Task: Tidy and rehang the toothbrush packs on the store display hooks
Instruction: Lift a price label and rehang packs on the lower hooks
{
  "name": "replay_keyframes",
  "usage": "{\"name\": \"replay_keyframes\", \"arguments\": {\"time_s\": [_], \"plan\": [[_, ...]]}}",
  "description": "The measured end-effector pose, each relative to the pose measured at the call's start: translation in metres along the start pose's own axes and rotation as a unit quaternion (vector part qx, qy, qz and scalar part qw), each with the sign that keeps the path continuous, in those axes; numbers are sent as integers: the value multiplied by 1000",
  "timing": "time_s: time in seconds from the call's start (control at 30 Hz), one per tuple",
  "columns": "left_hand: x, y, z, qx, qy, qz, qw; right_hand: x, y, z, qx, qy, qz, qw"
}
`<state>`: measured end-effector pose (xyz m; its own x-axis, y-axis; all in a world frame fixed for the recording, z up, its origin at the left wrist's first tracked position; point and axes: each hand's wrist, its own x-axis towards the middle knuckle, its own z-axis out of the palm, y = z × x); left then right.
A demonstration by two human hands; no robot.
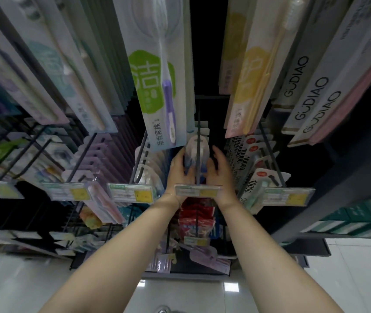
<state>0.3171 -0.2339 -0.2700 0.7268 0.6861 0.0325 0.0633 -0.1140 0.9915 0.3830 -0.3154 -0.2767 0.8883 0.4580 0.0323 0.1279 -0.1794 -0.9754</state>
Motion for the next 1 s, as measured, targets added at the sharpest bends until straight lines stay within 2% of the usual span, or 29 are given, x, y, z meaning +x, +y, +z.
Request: {"name": "replay_keyframes", "arguments": {"time_s": [0.1, 0.27, 0.43, 0.6, 1.0], "plan": [[6, -5, -4, 68, -7, 31, 997, 5, 0, 5, 0, 6, -20, 1000], [0, -2, -8, 25, 6, -6, 1000, -5, -6, 4, 50, 18, -37, 998], [-20, 3, -17, 76, -42, -2, 996, -21, -12, -3, 60, 24, -32, 997], [-46, 10, -13, 71, -11, -26, 997, -46, -13, -16, 38, 35, -43, 998], [-112, 9, -23, 118, 54, 10, 991, -96, -15, -30, -12, -12, -61, 998]]}}
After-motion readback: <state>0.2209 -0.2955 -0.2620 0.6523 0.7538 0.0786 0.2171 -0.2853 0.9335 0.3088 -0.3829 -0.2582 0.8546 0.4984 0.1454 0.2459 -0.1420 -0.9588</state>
